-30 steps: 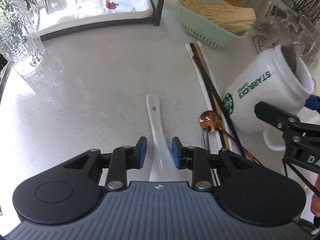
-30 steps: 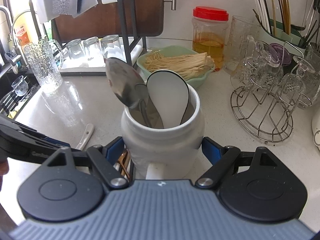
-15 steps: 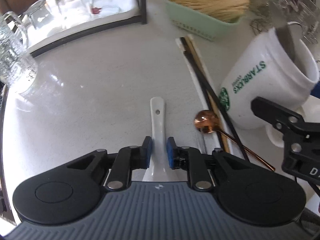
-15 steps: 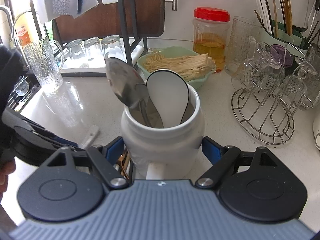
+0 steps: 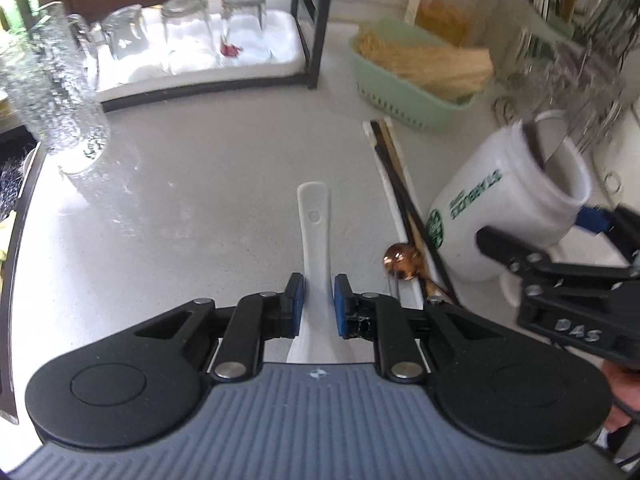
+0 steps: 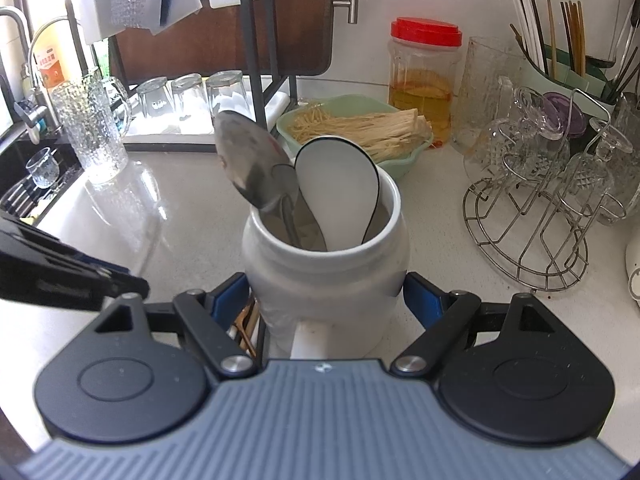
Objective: Organize utensils
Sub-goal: 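Lift the white ceramic spoon with the left gripper toward the jar, then lower the white ceramic spoon into the jar and open the left gripper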
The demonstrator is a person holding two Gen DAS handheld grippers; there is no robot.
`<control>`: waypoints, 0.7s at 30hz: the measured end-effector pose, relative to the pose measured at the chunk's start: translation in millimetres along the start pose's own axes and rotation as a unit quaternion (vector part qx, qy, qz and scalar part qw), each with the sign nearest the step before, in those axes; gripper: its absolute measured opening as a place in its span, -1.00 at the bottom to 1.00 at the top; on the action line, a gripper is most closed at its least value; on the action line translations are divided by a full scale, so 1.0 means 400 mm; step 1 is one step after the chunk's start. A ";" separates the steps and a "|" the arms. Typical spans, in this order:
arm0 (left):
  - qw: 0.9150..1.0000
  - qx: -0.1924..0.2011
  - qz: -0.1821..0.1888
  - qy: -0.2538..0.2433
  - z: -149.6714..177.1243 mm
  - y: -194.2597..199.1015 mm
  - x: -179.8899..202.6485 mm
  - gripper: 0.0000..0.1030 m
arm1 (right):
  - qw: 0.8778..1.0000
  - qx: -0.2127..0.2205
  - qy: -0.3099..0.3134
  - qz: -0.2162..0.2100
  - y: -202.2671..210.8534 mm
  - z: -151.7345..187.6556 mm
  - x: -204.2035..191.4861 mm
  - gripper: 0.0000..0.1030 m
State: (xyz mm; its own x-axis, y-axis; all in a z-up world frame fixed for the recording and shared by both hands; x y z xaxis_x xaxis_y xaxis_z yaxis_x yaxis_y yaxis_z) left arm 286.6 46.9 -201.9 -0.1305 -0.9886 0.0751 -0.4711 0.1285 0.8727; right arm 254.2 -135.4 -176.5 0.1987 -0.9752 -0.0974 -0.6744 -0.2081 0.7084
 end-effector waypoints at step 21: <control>0.993 0.105 0.044 -0.003 -0.079 0.202 0.028 -0.65 | 1.000 0.003 0.023 0.001 0.007 0.006 -0.011 0.66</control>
State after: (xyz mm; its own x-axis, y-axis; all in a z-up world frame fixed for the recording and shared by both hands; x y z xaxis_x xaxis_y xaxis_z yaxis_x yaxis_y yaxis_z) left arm 274.6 43.5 -115.4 -0.1850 -0.9722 0.1434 -0.6288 0.2293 0.7430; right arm 249.8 -132.0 -175.6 0.2302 -0.9711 -0.0634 -0.6791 -0.2070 0.7043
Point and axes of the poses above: each gripper's, at about its wrist camera, not at the fingertips, and y roughly against the way its jaws point, x to its right, z to its underside, the point moved 1 cm from there along -y, roughly the way its jaws point, and after that the axes turned 6 degrees about -y, right-handed, at the moved point
